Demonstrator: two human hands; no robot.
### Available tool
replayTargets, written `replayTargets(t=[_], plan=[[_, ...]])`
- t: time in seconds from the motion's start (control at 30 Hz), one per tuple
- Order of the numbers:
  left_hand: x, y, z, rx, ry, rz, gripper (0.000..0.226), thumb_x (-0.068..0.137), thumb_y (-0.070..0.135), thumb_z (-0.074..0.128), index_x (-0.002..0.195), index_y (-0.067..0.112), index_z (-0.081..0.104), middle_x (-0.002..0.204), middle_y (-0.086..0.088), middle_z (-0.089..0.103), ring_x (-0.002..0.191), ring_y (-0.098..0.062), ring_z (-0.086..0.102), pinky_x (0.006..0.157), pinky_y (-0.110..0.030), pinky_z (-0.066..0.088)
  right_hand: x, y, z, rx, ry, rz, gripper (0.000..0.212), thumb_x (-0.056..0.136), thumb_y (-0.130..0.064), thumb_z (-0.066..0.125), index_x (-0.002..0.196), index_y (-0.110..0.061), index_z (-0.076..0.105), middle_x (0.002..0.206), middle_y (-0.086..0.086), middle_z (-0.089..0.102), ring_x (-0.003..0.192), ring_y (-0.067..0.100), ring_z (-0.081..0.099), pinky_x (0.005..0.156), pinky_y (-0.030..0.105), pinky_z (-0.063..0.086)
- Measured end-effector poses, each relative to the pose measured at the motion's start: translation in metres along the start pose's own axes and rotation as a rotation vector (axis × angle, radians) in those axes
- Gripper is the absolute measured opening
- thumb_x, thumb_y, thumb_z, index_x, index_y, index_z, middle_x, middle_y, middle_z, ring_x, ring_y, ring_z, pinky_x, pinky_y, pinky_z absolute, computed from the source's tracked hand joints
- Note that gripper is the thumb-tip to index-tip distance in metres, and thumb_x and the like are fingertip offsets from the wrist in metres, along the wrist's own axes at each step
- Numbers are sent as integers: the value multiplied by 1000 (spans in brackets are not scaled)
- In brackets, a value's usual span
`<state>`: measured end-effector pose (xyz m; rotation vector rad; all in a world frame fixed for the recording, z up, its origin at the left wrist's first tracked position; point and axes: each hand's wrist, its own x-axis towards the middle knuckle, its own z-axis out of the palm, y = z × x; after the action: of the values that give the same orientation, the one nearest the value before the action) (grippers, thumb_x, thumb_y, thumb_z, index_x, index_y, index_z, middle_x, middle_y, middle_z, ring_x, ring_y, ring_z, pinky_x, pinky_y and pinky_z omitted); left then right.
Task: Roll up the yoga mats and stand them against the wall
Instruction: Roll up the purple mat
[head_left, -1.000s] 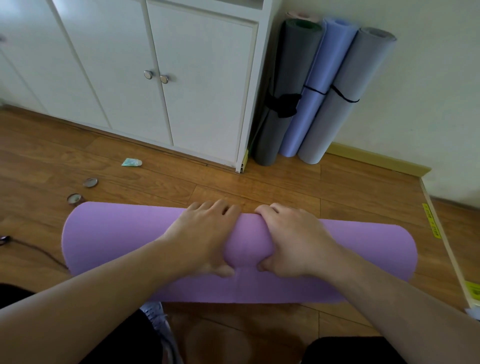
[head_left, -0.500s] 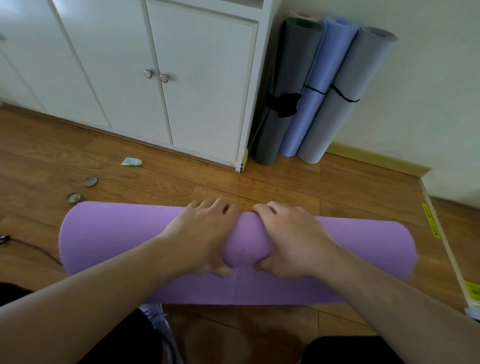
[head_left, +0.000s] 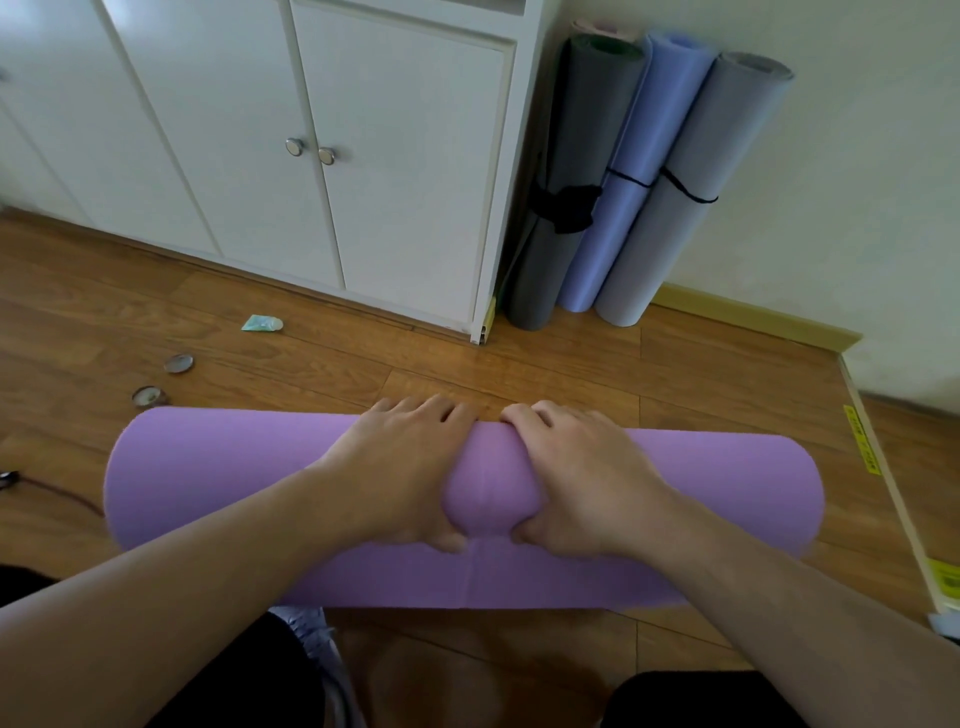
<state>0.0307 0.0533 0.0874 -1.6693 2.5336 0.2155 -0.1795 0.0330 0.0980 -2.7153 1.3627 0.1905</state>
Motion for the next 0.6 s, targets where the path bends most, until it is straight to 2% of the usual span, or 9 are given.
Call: replayTargets(t=[0.03,0.1,0.27,0.37,0.47,0.53,0.6], plan=[[0,1,1,49,-1,-5,110,50,80,82,135,25,39,133,5,51,121,-21,54,105,-39,46,0,0,-1,21,-2,13,100,64,-68,86,143,-30,37,136,-5,54,124,21,55,104,41,46],[2,4,2,88,6,-21,107,52,76,85,131,21,39,130,2,52,120,-23,54,104,-39,46,0,1,-2,31,-8,23,100,64,-70,85,142,-31,37,135,-6,55,124,20,55,104,41,47],[4,2,-3,-38,52,-46,87,52,71,80,119,28,45,119,10,59,110,-17,58,91,-33,44,-4,-3,0,-36,-13,4,119,66,-68,86,156,-27,20,147,0,42,134,24,45,114,41,39],[3,-1,-7,-81,36,-65,87,51,73,78,119,31,46,116,13,60,107,-15,59,80,-30,39,-4,-5,2,-98,16,-9,119,65,-67,88,155,-24,23,144,1,43,131,25,47,113,42,41],[1,0,-4,-59,45,-34,90,54,75,78,124,30,45,122,11,58,114,-16,57,91,-31,42,-1,-2,1,-58,31,-11,106,66,-66,85,149,-27,33,139,-2,50,126,24,53,106,41,45],[0,4,0,3,33,4,104,53,77,81,134,27,39,132,7,52,123,-19,53,104,-35,43,0,0,-2,-13,23,3,100,65,-68,84,145,-29,37,136,-5,55,124,22,55,103,40,46],[0,8,5,77,16,21,111,53,78,83,137,24,35,137,4,48,127,-22,51,108,-40,42,1,-1,-2,25,-3,20,99,64,-71,84,142,-31,39,133,-8,57,123,19,56,101,38,47]])
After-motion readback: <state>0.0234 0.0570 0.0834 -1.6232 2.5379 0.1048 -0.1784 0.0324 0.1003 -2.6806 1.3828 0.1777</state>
